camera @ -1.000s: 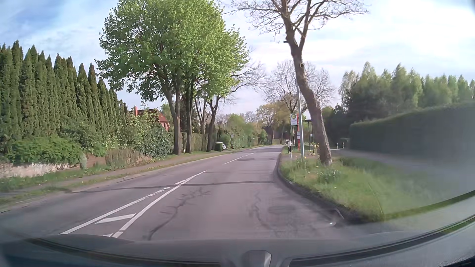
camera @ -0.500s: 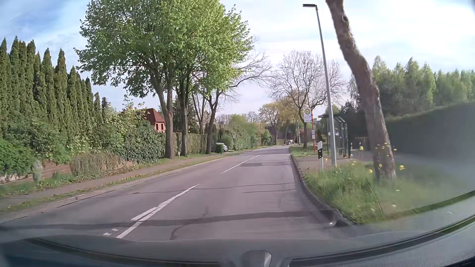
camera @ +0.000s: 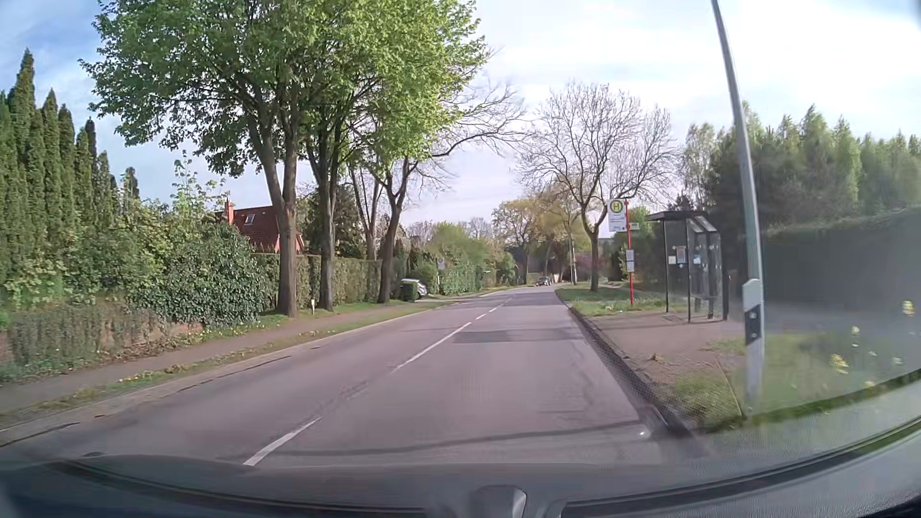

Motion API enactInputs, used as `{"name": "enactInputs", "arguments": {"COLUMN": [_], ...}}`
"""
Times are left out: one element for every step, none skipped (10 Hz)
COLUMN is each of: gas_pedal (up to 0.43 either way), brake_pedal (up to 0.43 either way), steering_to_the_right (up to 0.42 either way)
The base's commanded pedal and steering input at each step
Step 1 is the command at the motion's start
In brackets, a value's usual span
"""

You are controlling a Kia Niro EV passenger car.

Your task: Follow the waypoints while adhering to traffic rules and regulations

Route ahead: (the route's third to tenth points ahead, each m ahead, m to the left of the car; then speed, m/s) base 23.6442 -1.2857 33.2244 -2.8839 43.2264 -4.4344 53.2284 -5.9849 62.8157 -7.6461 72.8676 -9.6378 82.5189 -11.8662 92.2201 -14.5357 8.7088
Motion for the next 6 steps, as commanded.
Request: {"name": "enactInputs", "arguments": {"gas_pedal": [0.000,0.000,0.000,0.000,0.028,0.028], "brake_pedal": [0.000,0.000,0.000,0.000,0.000,0.000], "steering_to_the_right": [0.031,0.037,0.039,0.042,0.046,0.044]}}
